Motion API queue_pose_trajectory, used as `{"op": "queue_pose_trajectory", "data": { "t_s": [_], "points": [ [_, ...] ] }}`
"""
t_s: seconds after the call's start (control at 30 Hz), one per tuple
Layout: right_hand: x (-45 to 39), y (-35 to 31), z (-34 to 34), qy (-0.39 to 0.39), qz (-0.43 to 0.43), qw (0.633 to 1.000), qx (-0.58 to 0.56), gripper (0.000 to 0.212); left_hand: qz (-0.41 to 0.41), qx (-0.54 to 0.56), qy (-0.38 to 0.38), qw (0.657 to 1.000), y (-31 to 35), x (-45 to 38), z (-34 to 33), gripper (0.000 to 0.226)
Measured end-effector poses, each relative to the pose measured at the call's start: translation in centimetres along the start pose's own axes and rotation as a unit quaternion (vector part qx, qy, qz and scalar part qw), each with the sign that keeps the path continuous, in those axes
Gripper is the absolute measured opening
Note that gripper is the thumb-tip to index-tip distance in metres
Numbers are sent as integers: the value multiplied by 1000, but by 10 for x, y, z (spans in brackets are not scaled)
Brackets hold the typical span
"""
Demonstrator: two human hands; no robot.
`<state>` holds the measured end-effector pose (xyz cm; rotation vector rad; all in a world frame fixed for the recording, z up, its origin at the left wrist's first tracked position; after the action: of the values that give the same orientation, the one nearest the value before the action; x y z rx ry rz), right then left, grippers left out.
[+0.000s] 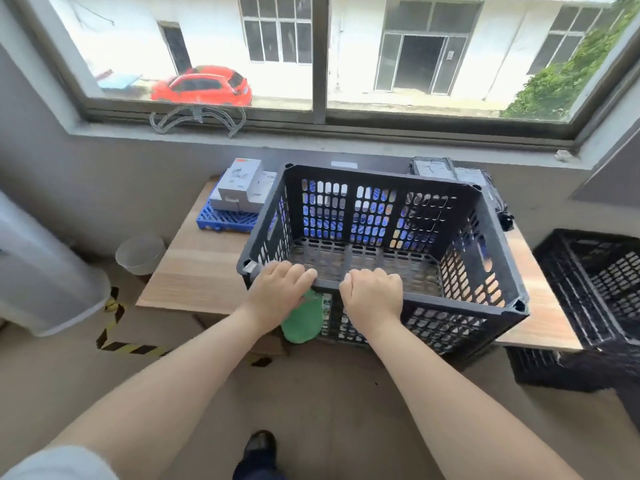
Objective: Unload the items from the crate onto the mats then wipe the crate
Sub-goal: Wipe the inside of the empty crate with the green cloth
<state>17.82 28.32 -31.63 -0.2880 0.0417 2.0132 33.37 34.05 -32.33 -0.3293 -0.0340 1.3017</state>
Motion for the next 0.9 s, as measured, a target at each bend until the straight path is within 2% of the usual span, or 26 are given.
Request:
{"op": "queue_pose_trajectory", "data": {
  "t_s": [0.07, 0.2, 0.43, 0.5, 0.6, 0.67, 0.73, 0.77, 0.8, 0.83, 0.9],
  "points": [
    [1, 1, 0, -6, 7, 1000, 0, 42, 5, 7, -10, 1000, -16, 10, -1, 70],
    [-1, 1, 2, 11, 11, 1000, 6, 38, -39, -3, 29, 999, -49, 22, 3, 36],
    [1, 1, 0, 49, 17, 999, 1, 37, -140, 67, 10, 988, -71, 14, 6, 53],
    [2, 2, -1, 64, 23, 998, 1, 38, -130, 115, 37, 984, -72, 14, 11, 55],
    [2, 2, -3, 83, 26, 996, 11, 39, -89, 159, 144, 973, -85, 7, 28, 53],
    [1, 1, -5, 86, 25, 996, 21, 39, -41, 139, 202, 969, -109, -4, 45, 48],
    [0, 0, -6, 89, 27, 995, 29, 39, 24, 77, 229, 970, -133, -15, 54, 43],
    [0, -1, -7, 90, 26, 995, 32, 39, 66, 55, 208, 974, -139, -21, 53, 42],
    [0, -1, -7, 90, 26, 995, 34, 38, 107, 64, 146, 982, -139, -27, 46, 45],
    [-1, -1, -8, 91, 25, 995, 35, 38, 149, 103, 48, 982, -134, -31, 33, 53],
    [-2, -2, -8, 94, 20, 995, 39, 38, 236, 209, -131, 940, -119, -27, -2, 64]
  ]
}}
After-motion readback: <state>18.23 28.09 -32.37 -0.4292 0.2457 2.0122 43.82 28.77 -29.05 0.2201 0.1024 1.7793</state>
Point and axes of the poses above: each hand's wrist, its own x-axis away from the middle knuckle, its own z-axis out of the back of the hand, y = z × x, the point moved 5 cm from there along -x, towards the middle knuckle, and after that the axes turned 8 degrees about -y, right-handed, at the moved point
